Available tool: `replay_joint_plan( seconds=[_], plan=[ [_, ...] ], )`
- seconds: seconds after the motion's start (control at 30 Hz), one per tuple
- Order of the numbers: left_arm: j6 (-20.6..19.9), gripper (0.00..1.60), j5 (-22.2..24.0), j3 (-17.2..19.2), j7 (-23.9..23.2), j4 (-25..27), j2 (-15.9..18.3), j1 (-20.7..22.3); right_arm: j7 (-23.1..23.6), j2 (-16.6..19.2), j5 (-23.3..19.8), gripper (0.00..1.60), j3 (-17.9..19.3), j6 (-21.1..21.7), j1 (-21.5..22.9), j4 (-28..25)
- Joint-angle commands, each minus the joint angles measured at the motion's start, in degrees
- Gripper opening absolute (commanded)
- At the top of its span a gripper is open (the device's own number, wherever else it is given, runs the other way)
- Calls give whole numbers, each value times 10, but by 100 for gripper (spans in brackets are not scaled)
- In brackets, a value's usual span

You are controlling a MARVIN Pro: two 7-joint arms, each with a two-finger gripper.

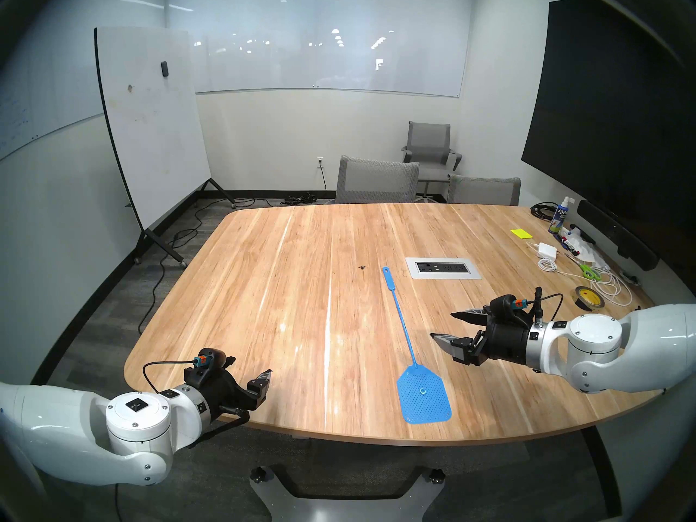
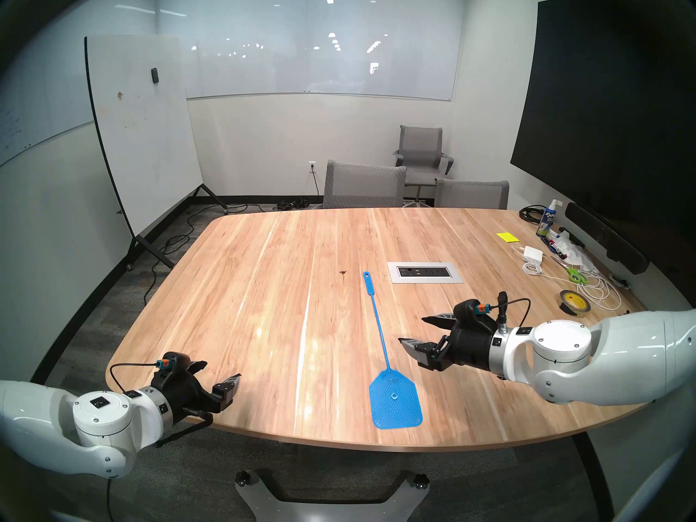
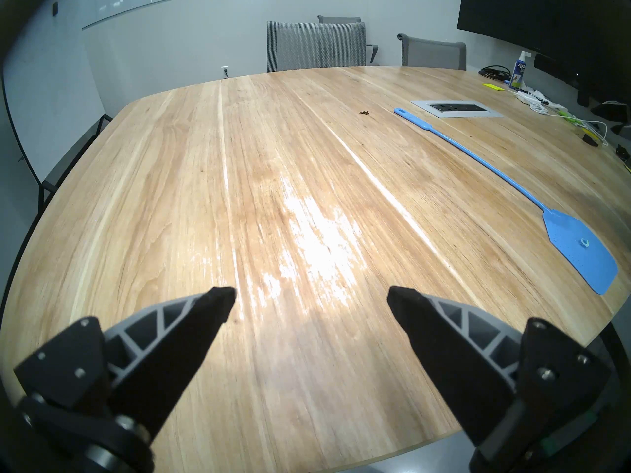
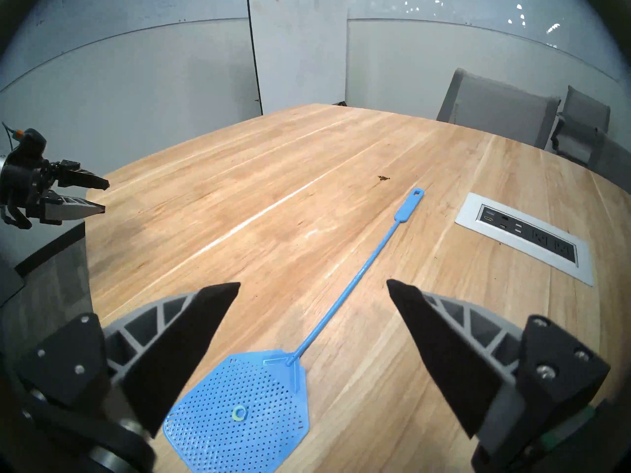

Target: Swat a bug on table

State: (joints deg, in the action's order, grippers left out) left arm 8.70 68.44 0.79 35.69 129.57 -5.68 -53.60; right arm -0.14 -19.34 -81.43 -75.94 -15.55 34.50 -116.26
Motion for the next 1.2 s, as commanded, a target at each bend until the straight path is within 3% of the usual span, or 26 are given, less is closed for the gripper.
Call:
replay_joint_plan(
  seconds=[0.0,0.37,0.67,0.87,1.17],
  plan=[
    [1,160,0,3,1,2,0,3,-16,-60,-34,160,42,22,-49,2],
    [1,160,0,3,1,2,0,4,-60,-130,-68,160,79,56,-100,11],
    [1,160,0,3,1,2,0,4,-94,-159,-102,160,105,76,-126,14],
    [1,160,0,2,1,2,0,4,-152,-177,-115,160,119,83,-142,9],
    [1,160,0,2,1,2,0,4,-191,-199,-145,160,142,90,-167,18]
  ],
)
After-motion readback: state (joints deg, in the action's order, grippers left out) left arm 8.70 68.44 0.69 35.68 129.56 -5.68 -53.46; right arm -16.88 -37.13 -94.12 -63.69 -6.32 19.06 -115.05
